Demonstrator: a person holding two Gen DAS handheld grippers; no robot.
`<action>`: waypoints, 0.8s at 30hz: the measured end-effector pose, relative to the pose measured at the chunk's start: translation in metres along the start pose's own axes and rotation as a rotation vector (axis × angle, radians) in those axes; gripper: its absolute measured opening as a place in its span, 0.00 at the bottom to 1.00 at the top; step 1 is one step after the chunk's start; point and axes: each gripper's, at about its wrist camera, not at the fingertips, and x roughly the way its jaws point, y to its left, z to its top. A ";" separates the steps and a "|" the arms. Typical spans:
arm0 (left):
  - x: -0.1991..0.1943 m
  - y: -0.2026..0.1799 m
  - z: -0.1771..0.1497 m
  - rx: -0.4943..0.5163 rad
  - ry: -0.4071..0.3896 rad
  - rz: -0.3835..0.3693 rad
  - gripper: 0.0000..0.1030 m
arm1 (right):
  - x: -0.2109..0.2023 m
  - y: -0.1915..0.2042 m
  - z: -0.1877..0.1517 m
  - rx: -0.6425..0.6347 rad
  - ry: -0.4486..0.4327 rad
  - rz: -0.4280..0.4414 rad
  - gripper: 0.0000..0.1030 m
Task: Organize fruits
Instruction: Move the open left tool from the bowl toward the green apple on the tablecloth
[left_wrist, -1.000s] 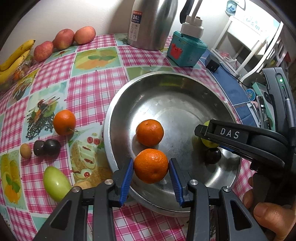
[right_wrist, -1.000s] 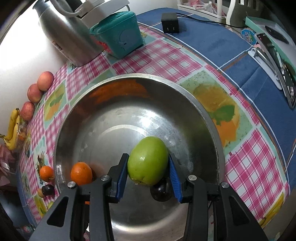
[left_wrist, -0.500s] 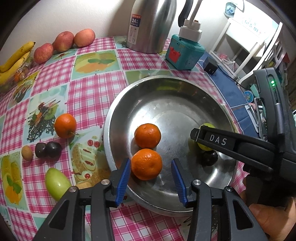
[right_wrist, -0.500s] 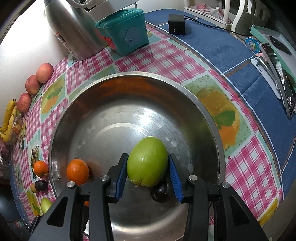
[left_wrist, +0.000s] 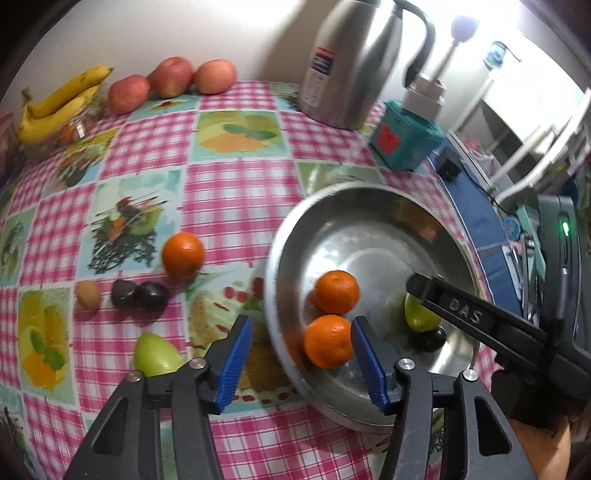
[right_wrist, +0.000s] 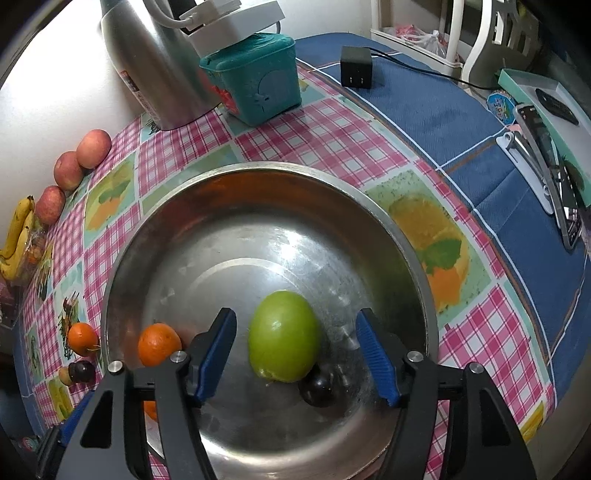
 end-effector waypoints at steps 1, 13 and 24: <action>-0.001 0.003 0.001 -0.018 0.000 0.001 0.60 | -0.001 0.001 0.000 -0.002 -0.003 0.000 0.67; -0.003 0.056 -0.001 -0.237 0.030 0.137 0.65 | -0.013 0.015 -0.001 -0.068 -0.035 -0.008 0.67; -0.014 0.087 -0.006 -0.377 0.011 0.180 0.76 | -0.024 0.041 -0.006 -0.183 -0.067 -0.001 0.67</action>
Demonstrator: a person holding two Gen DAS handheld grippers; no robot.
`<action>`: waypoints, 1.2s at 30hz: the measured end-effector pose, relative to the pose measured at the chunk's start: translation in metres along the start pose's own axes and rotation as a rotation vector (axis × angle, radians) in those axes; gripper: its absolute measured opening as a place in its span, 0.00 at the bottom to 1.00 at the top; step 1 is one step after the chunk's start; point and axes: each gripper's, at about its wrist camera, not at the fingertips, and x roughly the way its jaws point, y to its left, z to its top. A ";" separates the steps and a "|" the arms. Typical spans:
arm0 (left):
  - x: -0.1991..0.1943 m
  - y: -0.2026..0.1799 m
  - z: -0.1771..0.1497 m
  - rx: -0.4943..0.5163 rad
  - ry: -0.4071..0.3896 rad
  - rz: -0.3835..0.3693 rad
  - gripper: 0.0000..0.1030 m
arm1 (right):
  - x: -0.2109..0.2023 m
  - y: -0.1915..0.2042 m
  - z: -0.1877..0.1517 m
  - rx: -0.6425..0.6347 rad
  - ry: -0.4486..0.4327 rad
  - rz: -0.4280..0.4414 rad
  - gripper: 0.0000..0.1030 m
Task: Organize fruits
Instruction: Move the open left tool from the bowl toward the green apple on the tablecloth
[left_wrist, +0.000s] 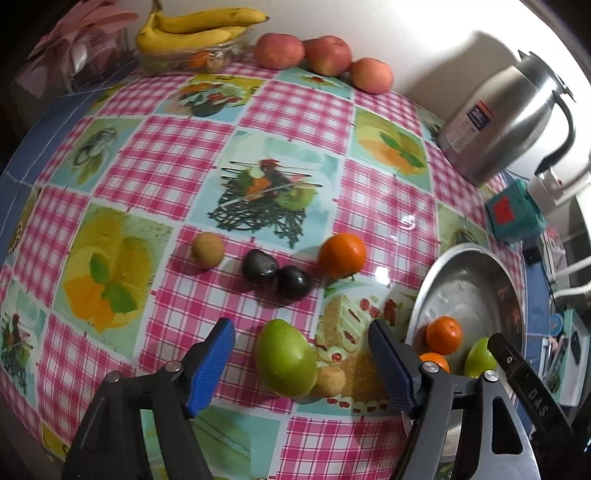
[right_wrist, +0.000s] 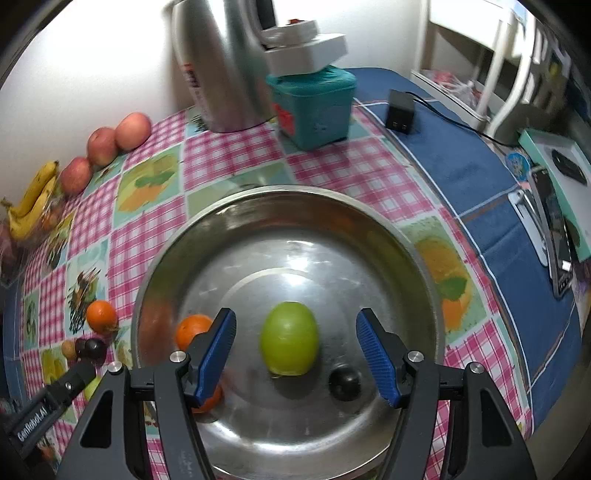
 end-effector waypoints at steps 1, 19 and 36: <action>-0.001 0.001 0.001 -0.007 -0.002 0.003 0.77 | 0.000 0.002 0.000 -0.011 0.001 0.004 0.67; 0.004 0.003 0.000 -0.015 0.007 0.050 0.92 | 0.004 0.015 -0.002 -0.081 0.022 -0.001 0.67; 0.009 0.000 0.000 0.017 0.002 0.082 1.00 | 0.009 0.018 -0.001 -0.116 0.031 -0.019 0.79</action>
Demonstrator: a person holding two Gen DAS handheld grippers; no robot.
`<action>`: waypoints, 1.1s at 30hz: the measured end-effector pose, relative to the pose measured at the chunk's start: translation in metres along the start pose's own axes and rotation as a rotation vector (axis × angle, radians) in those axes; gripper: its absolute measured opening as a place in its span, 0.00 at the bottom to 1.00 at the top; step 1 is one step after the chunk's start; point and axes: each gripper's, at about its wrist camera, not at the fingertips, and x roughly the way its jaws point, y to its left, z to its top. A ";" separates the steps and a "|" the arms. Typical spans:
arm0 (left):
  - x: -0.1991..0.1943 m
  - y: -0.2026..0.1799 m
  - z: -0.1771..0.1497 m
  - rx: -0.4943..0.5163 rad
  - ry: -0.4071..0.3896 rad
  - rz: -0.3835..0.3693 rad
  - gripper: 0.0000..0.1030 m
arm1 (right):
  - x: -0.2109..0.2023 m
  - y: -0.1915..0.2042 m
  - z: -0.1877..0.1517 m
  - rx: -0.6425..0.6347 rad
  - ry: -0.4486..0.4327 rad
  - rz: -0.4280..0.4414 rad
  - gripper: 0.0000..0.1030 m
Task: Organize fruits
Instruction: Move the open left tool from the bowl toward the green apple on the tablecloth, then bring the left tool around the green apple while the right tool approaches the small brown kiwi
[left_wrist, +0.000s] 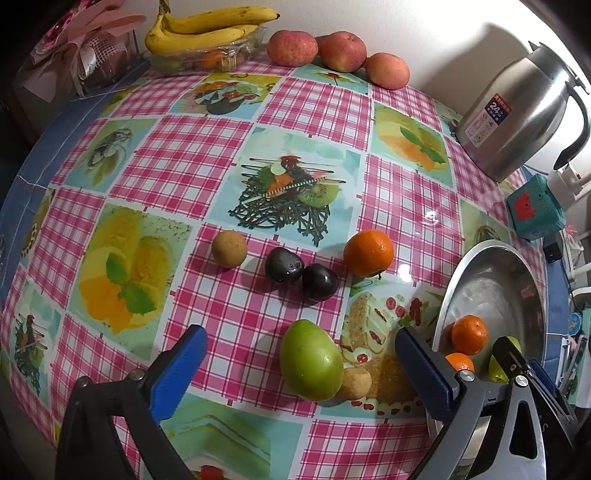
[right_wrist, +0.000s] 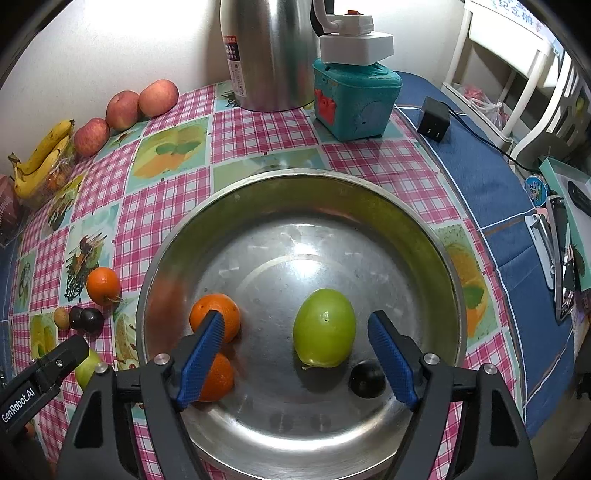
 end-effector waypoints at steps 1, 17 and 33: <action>0.000 0.000 0.000 0.003 -0.003 0.004 1.00 | 0.000 0.000 0.000 -0.003 -0.001 -0.001 0.79; -0.008 -0.005 0.000 0.093 -0.079 0.071 1.00 | -0.004 0.000 -0.002 -0.030 -0.045 0.007 0.84; -0.037 0.033 0.013 0.139 -0.225 0.150 1.00 | -0.014 0.013 -0.006 -0.033 -0.081 0.067 0.84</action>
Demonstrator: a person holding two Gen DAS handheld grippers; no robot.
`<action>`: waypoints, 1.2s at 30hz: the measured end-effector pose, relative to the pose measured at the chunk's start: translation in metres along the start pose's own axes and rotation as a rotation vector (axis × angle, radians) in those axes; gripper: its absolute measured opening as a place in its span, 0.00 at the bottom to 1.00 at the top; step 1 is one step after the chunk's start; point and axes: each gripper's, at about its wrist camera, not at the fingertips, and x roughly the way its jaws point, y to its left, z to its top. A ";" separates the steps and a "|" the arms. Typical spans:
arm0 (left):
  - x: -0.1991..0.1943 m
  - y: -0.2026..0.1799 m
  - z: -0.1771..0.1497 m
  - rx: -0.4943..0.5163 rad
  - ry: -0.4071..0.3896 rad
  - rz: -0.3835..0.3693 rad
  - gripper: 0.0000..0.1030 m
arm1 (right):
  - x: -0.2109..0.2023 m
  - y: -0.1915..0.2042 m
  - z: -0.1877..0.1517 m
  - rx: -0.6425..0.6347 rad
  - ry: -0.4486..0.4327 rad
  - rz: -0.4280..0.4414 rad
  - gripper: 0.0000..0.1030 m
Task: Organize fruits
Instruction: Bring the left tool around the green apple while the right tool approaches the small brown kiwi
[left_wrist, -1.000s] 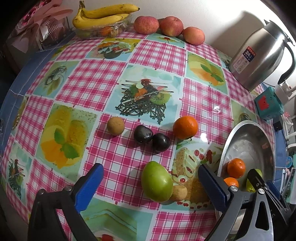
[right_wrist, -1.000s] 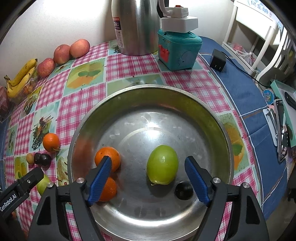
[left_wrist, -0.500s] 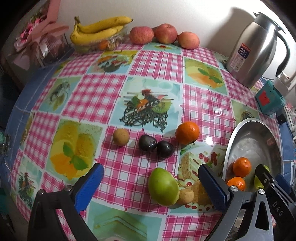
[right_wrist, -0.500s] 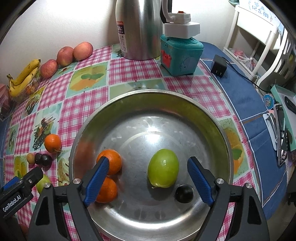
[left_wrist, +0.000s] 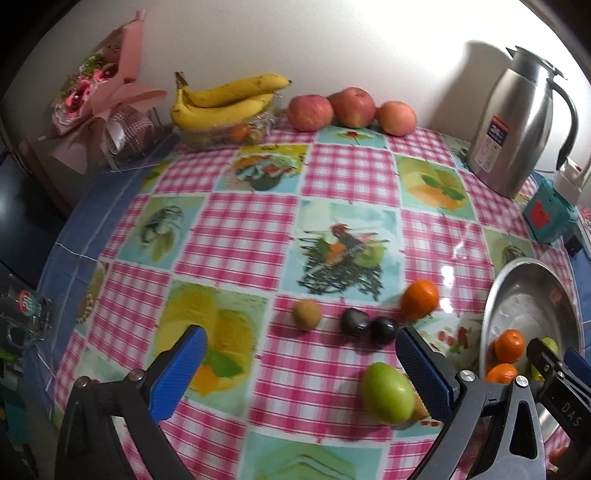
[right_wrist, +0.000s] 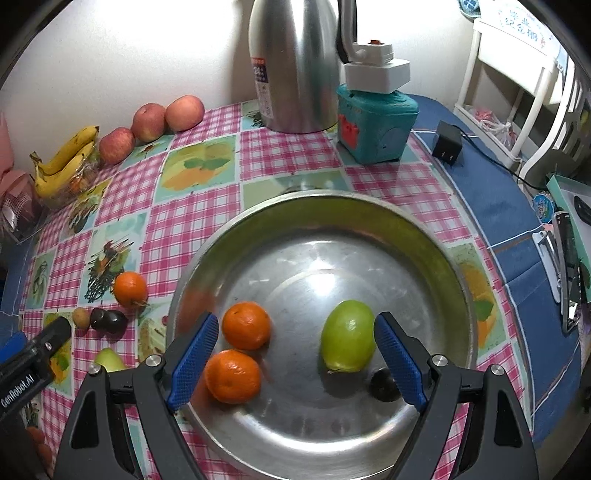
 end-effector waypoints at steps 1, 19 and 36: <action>0.000 0.004 0.001 0.000 -0.001 0.002 1.00 | 0.000 0.003 -0.001 -0.003 0.003 0.005 0.84; 0.020 0.100 0.004 -0.179 0.068 0.018 1.00 | -0.001 0.074 -0.015 -0.146 0.066 0.079 0.84; 0.016 0.097 0.010 -0.196 0.066 -0.053 1.00 | 0.004 0.115 -0.022 -0.210 0.126 0.151 0.84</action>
